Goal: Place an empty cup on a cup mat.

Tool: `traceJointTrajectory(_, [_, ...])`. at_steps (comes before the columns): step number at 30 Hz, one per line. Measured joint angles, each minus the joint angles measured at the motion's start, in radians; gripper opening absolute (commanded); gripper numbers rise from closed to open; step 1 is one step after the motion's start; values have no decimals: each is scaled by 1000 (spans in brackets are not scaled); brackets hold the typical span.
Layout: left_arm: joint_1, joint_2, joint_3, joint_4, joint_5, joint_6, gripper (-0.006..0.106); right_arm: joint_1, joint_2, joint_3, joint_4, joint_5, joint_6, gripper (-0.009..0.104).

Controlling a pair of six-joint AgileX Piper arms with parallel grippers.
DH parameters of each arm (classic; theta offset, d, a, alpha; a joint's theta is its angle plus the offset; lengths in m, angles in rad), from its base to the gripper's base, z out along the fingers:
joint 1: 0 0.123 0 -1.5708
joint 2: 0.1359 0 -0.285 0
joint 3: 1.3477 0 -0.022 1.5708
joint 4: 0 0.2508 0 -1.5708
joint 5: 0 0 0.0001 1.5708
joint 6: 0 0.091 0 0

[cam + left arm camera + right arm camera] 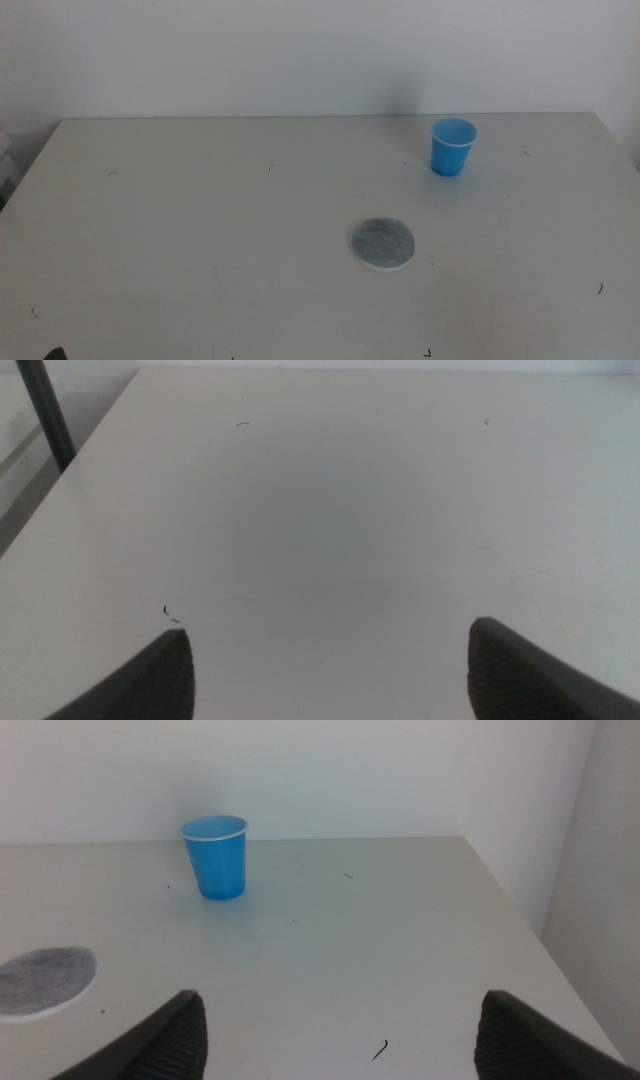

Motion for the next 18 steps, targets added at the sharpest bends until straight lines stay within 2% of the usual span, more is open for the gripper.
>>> traceJointTrajectory(7, [0,0,0,0,0,0,105,0,62,-117,3,6,-4,85])
traceJointTrajectory(13, [0,0,0,0,0,0,105,0,299,-261,2,2,9,85])
traceJointTrajectory(18, [0,0,0,0,0,0,105,0,513,-412,-13,2,81,85])
